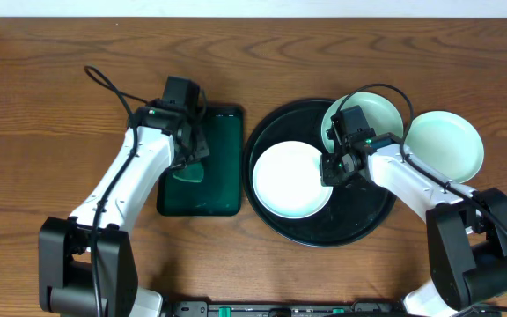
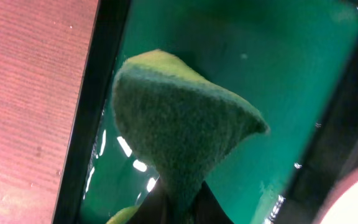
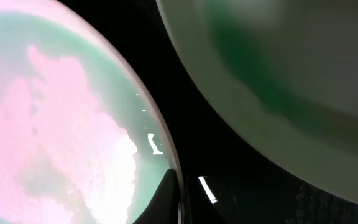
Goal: Clean dirty plates on tray and stack at the side
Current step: 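Move the sponge with the left gripper back into the green tray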
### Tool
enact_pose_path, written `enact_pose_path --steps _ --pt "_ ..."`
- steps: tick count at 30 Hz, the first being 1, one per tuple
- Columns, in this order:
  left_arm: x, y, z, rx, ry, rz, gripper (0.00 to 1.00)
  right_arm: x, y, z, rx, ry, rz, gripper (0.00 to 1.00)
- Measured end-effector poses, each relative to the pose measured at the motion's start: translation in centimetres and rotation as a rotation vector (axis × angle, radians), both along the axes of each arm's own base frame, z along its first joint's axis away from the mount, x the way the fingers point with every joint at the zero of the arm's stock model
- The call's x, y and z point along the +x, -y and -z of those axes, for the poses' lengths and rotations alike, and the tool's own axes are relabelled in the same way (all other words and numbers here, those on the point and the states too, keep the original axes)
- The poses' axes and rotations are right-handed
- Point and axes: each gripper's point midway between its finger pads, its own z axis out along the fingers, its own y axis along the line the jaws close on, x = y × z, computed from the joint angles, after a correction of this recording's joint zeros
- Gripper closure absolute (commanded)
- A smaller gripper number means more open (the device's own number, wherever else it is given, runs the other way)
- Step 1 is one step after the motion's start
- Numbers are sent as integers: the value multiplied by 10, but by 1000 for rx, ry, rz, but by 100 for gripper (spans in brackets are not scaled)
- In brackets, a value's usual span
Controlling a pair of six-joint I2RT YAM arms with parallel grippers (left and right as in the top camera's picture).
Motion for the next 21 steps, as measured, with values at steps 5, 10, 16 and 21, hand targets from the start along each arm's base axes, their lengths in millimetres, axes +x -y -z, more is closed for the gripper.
enact_pose_path --steps 5,10,16,21 --pt "-6 -2 24 4 4 13 92 -1 -2 0 0 1 -7 99" --pt "-16 -4 36 9 -20 21 64 -1 -2 0 0 0 -6 87" --pt "-16 -4 35 12 -21 33 49 -5 -6 1 6 -6 -24 86" --pt "-4 -1 14 -3 42 34 39 -5 -6 1 4 -6 -25 96"
